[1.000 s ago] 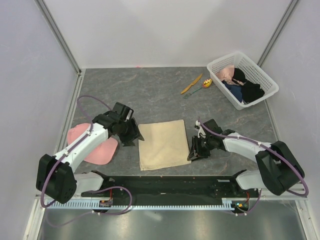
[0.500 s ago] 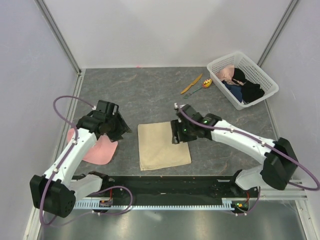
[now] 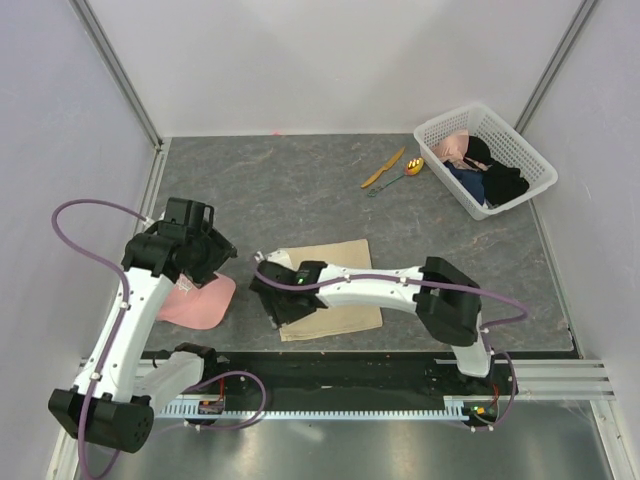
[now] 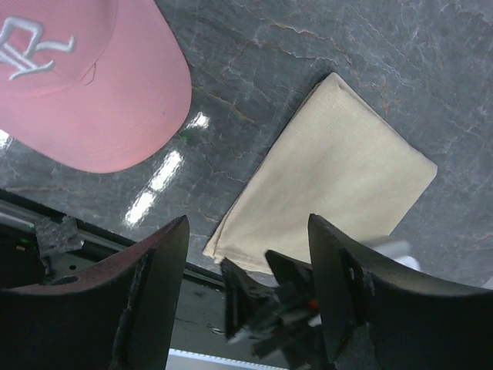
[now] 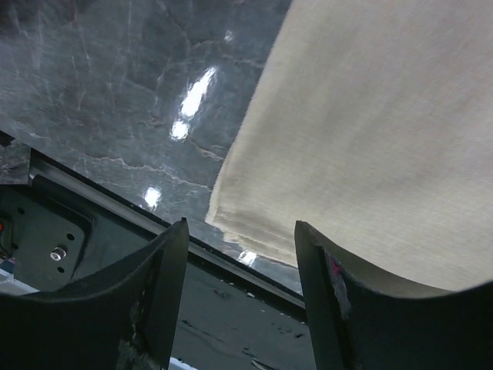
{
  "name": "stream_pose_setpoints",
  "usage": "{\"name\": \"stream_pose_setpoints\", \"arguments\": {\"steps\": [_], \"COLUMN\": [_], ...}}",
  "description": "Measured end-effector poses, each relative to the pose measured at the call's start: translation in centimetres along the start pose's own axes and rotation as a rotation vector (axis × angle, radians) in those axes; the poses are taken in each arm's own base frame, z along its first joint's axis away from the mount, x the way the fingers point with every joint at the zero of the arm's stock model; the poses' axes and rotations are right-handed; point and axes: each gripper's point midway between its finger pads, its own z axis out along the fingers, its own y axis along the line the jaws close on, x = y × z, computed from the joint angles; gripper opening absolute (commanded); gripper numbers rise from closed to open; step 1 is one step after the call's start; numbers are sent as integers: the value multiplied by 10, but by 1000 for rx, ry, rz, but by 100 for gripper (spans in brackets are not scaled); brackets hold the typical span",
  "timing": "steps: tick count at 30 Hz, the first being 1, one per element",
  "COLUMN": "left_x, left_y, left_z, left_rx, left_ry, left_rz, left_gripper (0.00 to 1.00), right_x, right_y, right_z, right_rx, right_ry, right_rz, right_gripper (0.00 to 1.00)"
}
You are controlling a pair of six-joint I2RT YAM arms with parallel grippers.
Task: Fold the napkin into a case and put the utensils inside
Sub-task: Pick up the lower triangle-folded napkin from the center of the board.
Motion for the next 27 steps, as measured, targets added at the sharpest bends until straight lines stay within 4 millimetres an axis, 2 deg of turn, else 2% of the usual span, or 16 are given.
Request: {"name": "stream_pose_setpoints", "arguments": {"steps": [2,6,16,20,25,27], "left_x": [0,3,7,9,9,9], "left_y": [2,7,12,14,15,15], "left_z": [-7,-16,-32,-34,-35,-35], "left_rx": [-1,-19,6,5,7,8], "left_ry": [-4,7,1,3,2,3], "left_rz": [-23,-56,-95,-95,-94,-94], "left_gripper": [72,72,72,71,71,71], "right_x": [9,24,31,32,28,28], "right_y": [10,15,16,12,10,8], "right_z": [6,14,34,39,42,42], "right_rx": [11,49,119,147,165,172], "right_ry": [14,34,35,31,13,12], "right_rz": [-12,-19,-25,-36,-42,-42], "right_gripper": [65,62,53,38,27,19]}}
